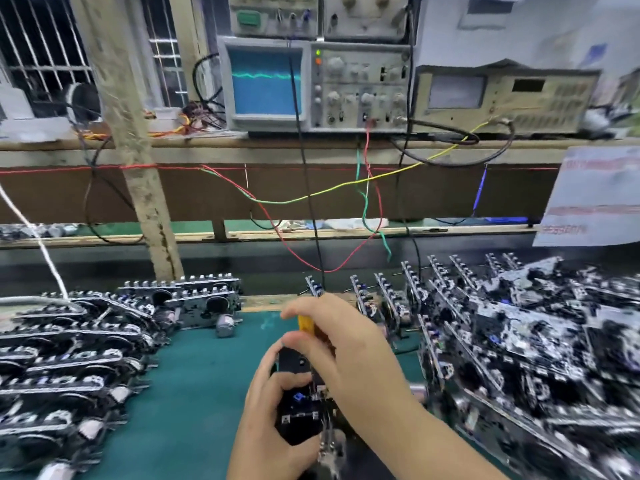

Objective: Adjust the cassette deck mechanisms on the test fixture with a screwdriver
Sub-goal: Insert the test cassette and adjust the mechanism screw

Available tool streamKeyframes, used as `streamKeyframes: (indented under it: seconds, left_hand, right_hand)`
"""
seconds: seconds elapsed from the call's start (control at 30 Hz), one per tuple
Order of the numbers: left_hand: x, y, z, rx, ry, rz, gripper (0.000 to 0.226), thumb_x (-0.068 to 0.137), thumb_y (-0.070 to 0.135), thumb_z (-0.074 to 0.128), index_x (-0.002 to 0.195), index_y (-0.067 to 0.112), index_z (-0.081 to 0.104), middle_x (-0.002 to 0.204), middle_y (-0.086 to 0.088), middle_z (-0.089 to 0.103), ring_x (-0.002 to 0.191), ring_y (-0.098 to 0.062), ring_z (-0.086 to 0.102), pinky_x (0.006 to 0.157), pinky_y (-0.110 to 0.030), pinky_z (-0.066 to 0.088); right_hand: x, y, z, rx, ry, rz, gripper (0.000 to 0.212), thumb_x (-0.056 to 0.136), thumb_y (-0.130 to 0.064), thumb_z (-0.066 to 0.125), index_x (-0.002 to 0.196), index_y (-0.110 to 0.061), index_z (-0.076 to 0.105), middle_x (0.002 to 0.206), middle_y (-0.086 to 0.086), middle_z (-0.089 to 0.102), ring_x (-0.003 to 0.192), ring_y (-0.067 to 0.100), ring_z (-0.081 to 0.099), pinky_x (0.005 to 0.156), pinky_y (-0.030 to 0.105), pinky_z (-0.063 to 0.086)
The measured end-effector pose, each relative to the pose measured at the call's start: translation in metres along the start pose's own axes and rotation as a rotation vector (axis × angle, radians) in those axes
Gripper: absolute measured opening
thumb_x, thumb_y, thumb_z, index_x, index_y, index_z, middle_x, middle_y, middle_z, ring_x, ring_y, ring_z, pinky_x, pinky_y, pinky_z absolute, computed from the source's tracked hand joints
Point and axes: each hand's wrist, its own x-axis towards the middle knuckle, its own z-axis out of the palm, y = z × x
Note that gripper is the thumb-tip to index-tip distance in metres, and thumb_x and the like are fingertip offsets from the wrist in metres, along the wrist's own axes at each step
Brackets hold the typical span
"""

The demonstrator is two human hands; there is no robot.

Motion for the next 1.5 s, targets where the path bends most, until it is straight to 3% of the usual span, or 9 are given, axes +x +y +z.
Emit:
streamKeyframes:
  seconds: [0.13, 0.23, 0.5, 0.63, 0.73, 0.9, 1.07, 1.37, 1.5]
  left_hand:
    - [0.0, -0.003, -0.002, 0.058, -0.024, 0.009, 0.073, 0.055, 0.051, 0.097, 0.118, 0.035, 0.066, 0.161, 0.004, 0.034, 0.141, -0.018, 0.045, 0.094, -0.044, 0.053]
    - [-0.001, -0.003, -0.003, 0.062, -0.007, 0.017, 0.074, 0.051, 0.06, 0.095, 0.114, 0.034, 0.067, 0.162, 0.007, 0.031, 0.141, -0.02, 0.045, 0.095, -0.05, 0.053]
    - [-0.004, 0.005, -0.005, 0.053, -0.01, -0.013, 0.076, 0.048, 0.059, 0.096, 0.115, 0.039, 0.066, 0.16, 0.021, 0.028, 0.141, -0.015, 0.045, 0.101, -0.048, 0.05]
    - [-0.003, 0.007, -0.005, 0.045, -0.015, -0.016, 0.073, 0.049, 0.06, 0.095, 0.113, 0.038, 0.066, 0.161, 0.018, 0.029, 0.143, -0.011, 0.042, 0.104, -0.049, 0.048]
    - [-0.003, 0.006, -0.004, 0.043, -0.014, -0.029, 0.074, 0.048, 0.06, 0.096, 0.112, 0.04, 0.066, 0.16, 0.02, 0.028, 0.14, -0.014, 0.046, 0.101, -0.048, 0.05]
    - [-0.003, 0.005, -0.004, 0.048, -0.013, -0.043, 0.078, 0.046, 0.062, 0.096, 0.114, 0.04, 0.065, 0.16, 0.024, 0.026, 0.139, -0.013, 0.046, 0.101, -0.047, 0.05]
    - [-0.002, 0.007, -0.003, 0.063, -0.012, -0.027, 0.071, 0.049, 0.064, 0.093, 0.111, 0.042, 0.064, 0.161, 0.019, 0.029, 0.141, -0.016, 0.045, 0.1, -0.05, 0.05]
    - [-0.003, 0.006, -0.004, 0.056, -0.029, -0.056, 0.074, 0.048, 0.05, 0.097, 0.113, 0.041, 0.065, 0.16, 0.023, 0.028, 0.135, -0.014, 0.051, 0.097, -0.046, 0.053]
    - [-0.002, 0.008, -0.004, 0.067, -0.028, -0.043, 0.071, 0.047, 0.052, 0.095, 0.111, 0.041, 0.065, 0.16, 0.022, 0.029, 0.137, -0.006, 0.046, 0.1, -0.044, 0.051]
  right_hand:
    - [0.003, 0.0, -0.009, -0.004, -0.095, 0.083, 0.028, 0.101, -0.014, 0.058, 0.124, -0.028, 0.065, 0.105, -0.017, 0.064, 0.099, -0.001, 0.059, 0.091, 0.018, 0.044]
    - [0.003, 0.003, -0.014, 0.058, -0.055, 0.12, 0.038, 0.097, -0.014, 0.064, 0.126, -0.038, 0.064, 0.091, -0.009, 0.071, 0.088, 0.013, 0.067, 0.087, 0.032, 0.052]
    - [-0.006, 0.013, -0.005, 0.058, 0.173, 0.07, 0.025, 0.089, -0.013, 0.075, 0.105, -0.031, 0.071, 0.087, -0.013, 0.061, 0.079, 0.012, 0.059, 0.071, 0.013, 0.042]
    - [-0.005, 0.01, -0.007, -0.009, 0.053, 0.042, 0.019, 0.095, -0.027, 0.065, 0.113, -0.03, 0.067, 0.099, -0.013, 0.061, 0.093, 0.009, 0.058, 0.082, 0.017, 0.044]
    - [-0.001, 0.008, -0.016, 0.044, -0.086, 0.118, 0.03, 0.101, -0.012, 0.057, 0.123, -0.031, 0.064, 0.109, -0.018, 0.065, 0.109, 0.004, 0.062, 0.095, 0.025, 0.048]
    - [0.002, 0.009, -0.021, 0.082, -0.042, 0.153, 0.032, 0.095, -0.011, 0.067, 0.111, -0.039, 0.066, 0.085, -0.007, 0.072, 0.085, 0.014, 0.07, 0.084, 0.036, 0.054]
    - [-0.002, 0.008, -0.011, 0.04, 0.071, 0.084, 0.023, 0.089, -0.012, 0.075, 0.108, -0.026, 0.073, 0.089, -0.019, 0.065, 0.084, 0.008, 0.062, 0.076, 0.015, 0.045]
    - [0.0, 0.008, -0.02, 0.061, -0.108, 0.175, 0.024, 0.102, -0.017, 0.057, 0.12, -0.031, 0.063, 0.11, -0.018, 0.068, 0.103, 0.003, 0.063, 0.092, 0.021, 0.047]
    - [0.002, 0.007, -0.023, 0.14, -0.099, 0.171, 0.023, 0.094, -0.008, 0.065, 0.101, -0.03, 0.065, 0.083, -0.006, 0.072, 0.083, 0.015, 0.069, 0.086, 0.041, 0.052]
